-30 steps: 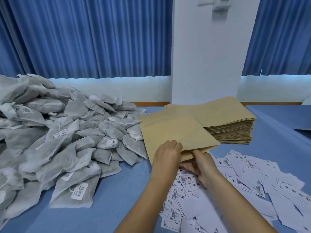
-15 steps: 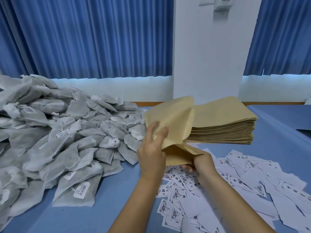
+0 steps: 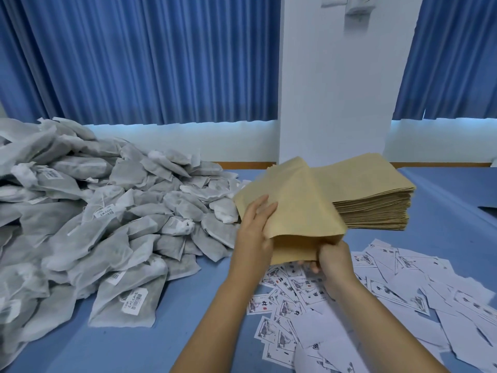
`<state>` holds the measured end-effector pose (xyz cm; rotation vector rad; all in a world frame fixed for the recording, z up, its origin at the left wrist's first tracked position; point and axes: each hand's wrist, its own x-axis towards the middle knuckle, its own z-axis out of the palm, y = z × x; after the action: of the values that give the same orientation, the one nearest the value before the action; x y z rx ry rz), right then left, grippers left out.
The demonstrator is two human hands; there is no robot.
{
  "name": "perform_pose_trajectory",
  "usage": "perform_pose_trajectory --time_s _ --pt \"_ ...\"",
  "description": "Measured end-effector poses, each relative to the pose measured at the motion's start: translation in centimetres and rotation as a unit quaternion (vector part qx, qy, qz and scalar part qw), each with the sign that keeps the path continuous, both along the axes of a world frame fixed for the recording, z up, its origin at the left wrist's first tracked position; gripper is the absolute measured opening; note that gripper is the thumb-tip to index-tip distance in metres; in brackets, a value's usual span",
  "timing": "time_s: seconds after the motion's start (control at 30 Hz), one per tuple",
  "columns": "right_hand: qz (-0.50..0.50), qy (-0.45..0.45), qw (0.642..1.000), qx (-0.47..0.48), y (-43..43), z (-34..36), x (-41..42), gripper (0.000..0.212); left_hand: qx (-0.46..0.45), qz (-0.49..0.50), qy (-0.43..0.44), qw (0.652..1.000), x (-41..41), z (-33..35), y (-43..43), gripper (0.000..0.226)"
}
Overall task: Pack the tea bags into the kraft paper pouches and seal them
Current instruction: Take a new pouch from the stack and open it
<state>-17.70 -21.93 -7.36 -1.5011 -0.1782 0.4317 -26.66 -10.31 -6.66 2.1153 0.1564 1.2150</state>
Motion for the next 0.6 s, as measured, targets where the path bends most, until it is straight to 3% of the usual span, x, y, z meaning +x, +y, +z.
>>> perform_pose_trajectory --time_s 0.1,0.13,0.2,0.23,0.27,0.33,0.37,0.47,0.6 --pt "-0.021 0.027 0.998 0.051 -0.5 0.8 0.4 0.024 0.013 -0.091 0.053 0.994 0.0 -0.6 -0.4 0.056" --pt "-0.029 0.028 0.997 0.064 -0.7 1.1 0.5 0.025 0.011 -0.067 0.04 0.997 0.0 -0.8 -0.3 0.057" --pt "-0.032 0.031 0.995 0.091 -0.8 1.5 0.5 0.025 0.039 0.139 0.021 0.989 0.4 -1.4 0.9 0.05" --pt "-0.029 0.029 0.994 0.106 -0.8 1.7 0.5 0.025 0.059 0.293 0.081 0.951 0.4 -1.6 2.1 0.046" --pt "-0.025 0.027 0.992 0.122 -0.8 1.8 0.4 0.025 0.06 0.393 0.199 0.896 0.2 -1.8 3.3 0.048" --pt "-0.023 0.03 0.986 0.162 -0.7 2.1 0.3 0.027 0.052 0.414 0.425 0.803 -0.4 -2.8 5.1 0.06" --pt "-0.023 0.036 0.981 0.189 -0.7 2.2 0.2 0.026 0.052 0.386 0.475 0.789 -0.6 -3.5 5.7 0.063" --pt "-0.019 0.057 0.964 0.26 -0.6 2.6 0.1 0.02 0.023 0.339 0.485 0.806 0.0 -4.0 4.9 0.061" --pt "-0.014 0.068 0.949 0.306 -0.5 2.8 0.1 0.02 0.06 0.369 0.468 0.801 1.3 -3.8 1.7 0.06"
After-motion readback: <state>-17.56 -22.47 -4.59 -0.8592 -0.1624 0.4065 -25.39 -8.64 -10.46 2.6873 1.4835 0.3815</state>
